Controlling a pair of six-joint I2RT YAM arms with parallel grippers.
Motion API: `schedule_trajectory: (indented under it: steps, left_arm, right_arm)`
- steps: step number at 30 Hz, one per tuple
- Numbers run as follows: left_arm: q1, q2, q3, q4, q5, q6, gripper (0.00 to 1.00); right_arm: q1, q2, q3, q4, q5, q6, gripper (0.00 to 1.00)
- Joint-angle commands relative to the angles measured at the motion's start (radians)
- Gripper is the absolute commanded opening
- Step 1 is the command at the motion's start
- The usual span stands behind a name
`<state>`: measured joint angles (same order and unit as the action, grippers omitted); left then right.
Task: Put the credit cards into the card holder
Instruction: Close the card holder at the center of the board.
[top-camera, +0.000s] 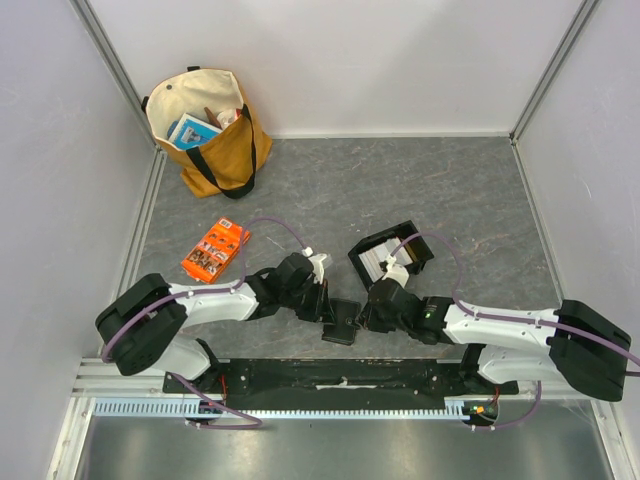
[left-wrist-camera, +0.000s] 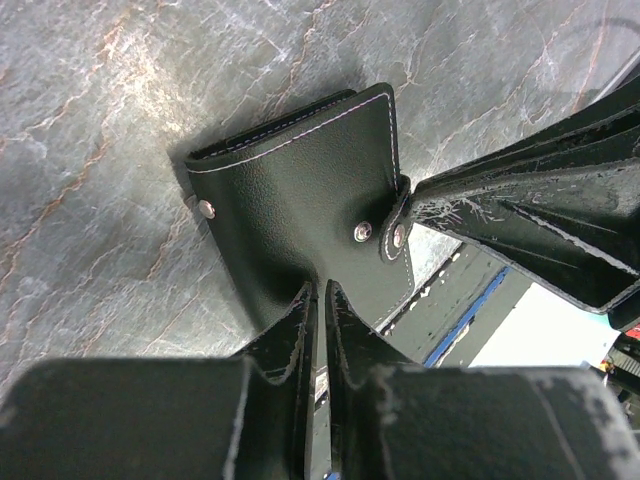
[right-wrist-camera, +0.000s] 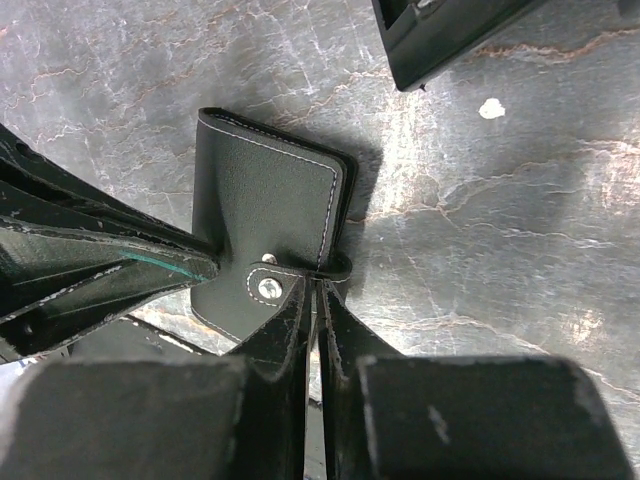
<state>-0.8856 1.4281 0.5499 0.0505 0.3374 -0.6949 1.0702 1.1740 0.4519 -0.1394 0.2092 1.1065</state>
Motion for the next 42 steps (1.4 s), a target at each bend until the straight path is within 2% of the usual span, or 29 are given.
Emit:
schedule_trajectory:
  steps: [1,23,33,42]
  left_arm:
    - [-0.012,0.008,0.002,0.020,-0.017,0.034,0.11]
    - [-0.023,0.006,-0.005,0.015,-0.043,0.023,0.09]
    - [-0.021,0.003,-0.001,0.012,-0.047,0.017,0.09]
    - [-0.023,0.000,0.016,-0.001,-0.028,0.037,0.15]
  right_arm:
    - [-0.003,-0.004,0.022,0.015,-0.017,-0.013,0.10]
    - [0.001,0.036,0.056,0.052,-0.050,-0.010,0.06]
    - [0.011,0.019,0.068,-0.031,-0.047,0.000,0.05]
    - [0.023,0.038,0.108,-0.042,-0.056,0.012,0.04]
